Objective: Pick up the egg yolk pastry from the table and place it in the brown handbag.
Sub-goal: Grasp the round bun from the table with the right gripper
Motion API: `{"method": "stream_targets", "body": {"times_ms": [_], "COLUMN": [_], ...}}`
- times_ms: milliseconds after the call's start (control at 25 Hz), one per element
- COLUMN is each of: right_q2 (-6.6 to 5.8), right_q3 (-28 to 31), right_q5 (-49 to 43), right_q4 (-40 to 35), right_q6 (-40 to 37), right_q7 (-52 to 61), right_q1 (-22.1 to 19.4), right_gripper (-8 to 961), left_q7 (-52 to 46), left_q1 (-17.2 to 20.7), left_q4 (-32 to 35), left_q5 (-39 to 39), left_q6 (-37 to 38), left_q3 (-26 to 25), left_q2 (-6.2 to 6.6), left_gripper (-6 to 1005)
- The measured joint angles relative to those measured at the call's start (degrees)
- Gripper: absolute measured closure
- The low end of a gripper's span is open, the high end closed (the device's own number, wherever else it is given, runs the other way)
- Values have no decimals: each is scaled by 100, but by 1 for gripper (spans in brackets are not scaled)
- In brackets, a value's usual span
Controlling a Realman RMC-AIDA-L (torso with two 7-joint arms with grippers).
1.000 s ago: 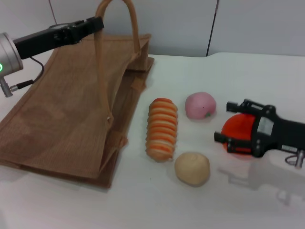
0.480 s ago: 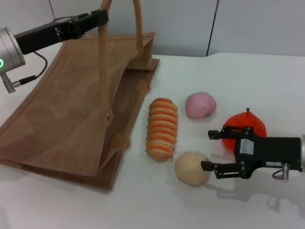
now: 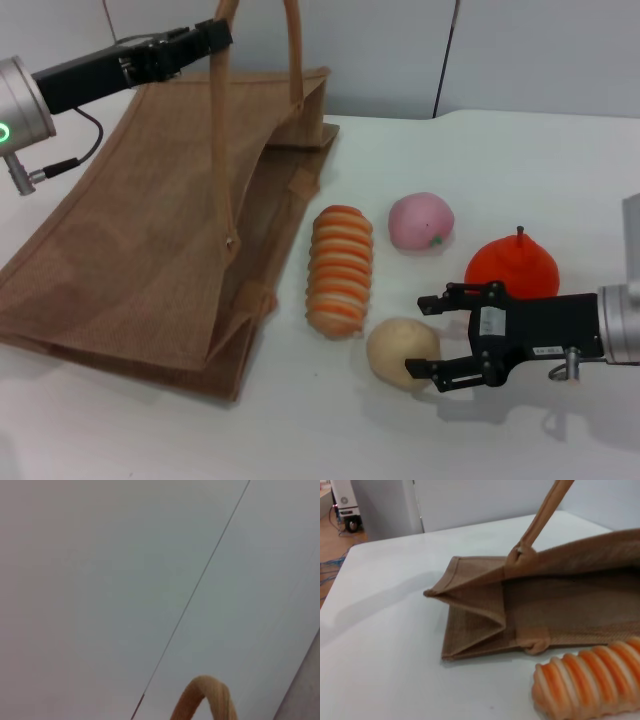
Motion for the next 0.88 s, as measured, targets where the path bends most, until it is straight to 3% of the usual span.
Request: {"method": "stream_targets", "body": {"times_ms": [400,800,880], "right_q2": [0,0,0], "right_q3": [-486,-529,-540], "right_q5": [-2,4,4], "right_q4": [456,480,480], "right_q6": [893,899,899], "right_q7": [457,432,432], "right_q1": [285,296,295], "right_gripper": [86,97,150], "left_q7": [4,-11,-13], "left_q1": [-32,-50,-47], "left_q4": [0,0,0], "left_q5": [-32,-32,-32], "left_q6": [-156,-224,-228], "left_q3": [9,9,9], "left_q2": [0,0,0], "left_gripper": [884,885,885]}}
